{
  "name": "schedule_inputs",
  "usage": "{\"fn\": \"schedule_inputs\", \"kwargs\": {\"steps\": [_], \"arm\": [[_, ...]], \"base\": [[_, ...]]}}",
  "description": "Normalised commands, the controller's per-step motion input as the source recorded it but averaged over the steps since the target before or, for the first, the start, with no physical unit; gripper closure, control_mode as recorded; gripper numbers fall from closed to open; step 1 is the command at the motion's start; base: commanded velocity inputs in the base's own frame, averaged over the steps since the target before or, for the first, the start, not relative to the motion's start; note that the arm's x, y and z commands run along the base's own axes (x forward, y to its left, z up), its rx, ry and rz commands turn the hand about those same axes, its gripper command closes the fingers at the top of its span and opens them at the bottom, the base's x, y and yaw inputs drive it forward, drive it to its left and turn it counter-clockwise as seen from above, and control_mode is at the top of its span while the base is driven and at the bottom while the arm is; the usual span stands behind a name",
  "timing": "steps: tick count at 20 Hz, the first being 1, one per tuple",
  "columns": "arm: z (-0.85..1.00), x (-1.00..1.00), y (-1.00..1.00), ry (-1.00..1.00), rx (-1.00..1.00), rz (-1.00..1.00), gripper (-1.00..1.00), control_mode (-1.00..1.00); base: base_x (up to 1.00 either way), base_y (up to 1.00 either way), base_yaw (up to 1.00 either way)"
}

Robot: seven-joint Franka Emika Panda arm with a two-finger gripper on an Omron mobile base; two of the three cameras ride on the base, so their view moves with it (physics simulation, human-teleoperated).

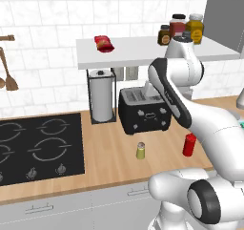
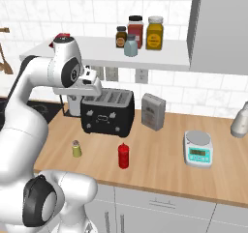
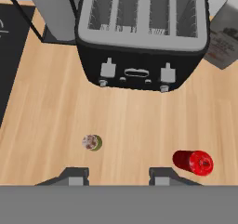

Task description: Put the shaker and condiment bottle from the counter next to their counterparts in the cabinet.

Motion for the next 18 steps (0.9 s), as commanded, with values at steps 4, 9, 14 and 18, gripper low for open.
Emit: {"fn": "schedule_inputs", "kwargs": {"steps": [4,9,14,18], "arm": [[0.0,0.0,0.0,-0.01,0.0,0.0,-1.0,-1.0],[0.0,-0.02,0.0,-0.04,0.0,0.0,-1.0,-1.0],[0.0,-0.17,0.0,-0.13,0.0,-0.01,-1.0,-1.0],[0.0,-0.24,0.0,-0.17,0.0,-0.03,-1.0,-1.0]], "base": [[0.0,0.0,0.0],[0.0,0.0,0.0],[0.0,0.0,0.0],[0.0,0.0,0.0]]}}
